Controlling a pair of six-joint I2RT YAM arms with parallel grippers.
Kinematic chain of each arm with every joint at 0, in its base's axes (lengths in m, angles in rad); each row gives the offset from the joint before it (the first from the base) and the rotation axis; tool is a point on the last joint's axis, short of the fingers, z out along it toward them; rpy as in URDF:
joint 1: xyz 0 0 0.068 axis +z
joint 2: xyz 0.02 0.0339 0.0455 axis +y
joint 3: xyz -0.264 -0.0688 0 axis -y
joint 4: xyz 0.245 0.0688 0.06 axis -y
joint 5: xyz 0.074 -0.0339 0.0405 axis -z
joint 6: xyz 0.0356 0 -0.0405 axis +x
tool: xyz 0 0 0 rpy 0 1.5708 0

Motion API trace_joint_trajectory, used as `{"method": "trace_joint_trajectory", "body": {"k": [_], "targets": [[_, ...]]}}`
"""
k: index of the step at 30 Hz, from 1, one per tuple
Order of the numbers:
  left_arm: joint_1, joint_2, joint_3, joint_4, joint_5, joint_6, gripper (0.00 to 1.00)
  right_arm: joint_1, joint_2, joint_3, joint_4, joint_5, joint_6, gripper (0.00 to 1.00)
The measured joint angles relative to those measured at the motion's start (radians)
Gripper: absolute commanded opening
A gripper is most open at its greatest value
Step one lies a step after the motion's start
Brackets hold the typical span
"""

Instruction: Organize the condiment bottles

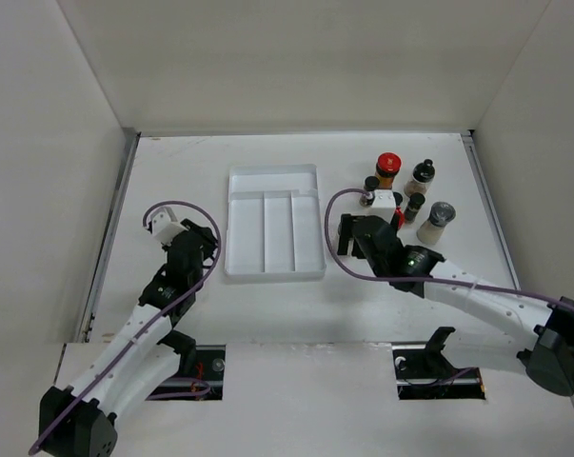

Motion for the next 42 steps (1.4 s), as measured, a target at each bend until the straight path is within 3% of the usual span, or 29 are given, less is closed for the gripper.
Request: {"method": "trace_joint_trajectory", "body": {"k": [16, 20, 26, 37, 42], "targets": [[0.075, -0.048, -0.180, 0.179, 0.037, 0.019, 0.35, -0.070, 0.240, 0.017, 0.174, -0.030, -0.133, 0.90], [0.073, -0.022, -0.200, 0.227, 0.040, 0.026, 0.39, -0.085, 0.274, 0.022, 0.216, -0.038, -0.162, 0.85], [0.036, -0.020, -0.252, 0.343, 0.044, 0.051, 0.43, -0.097, 0.299, 0.035, 0.248, -0.041, -0.182, 0.58], [0.004, -0.024, -0.261, 0.428, 0.048, 0.072, 0.47, -0.100, 0.216, 0.060, 0.200, -0.051, -0.195, 0.52], [0.011, -0.038, -0.267, 0.438, 0.047, 0.071, 0.48, -0.100, 0.204, 0.228, 0.190, -0.072, -0.231, 0.52]]}}
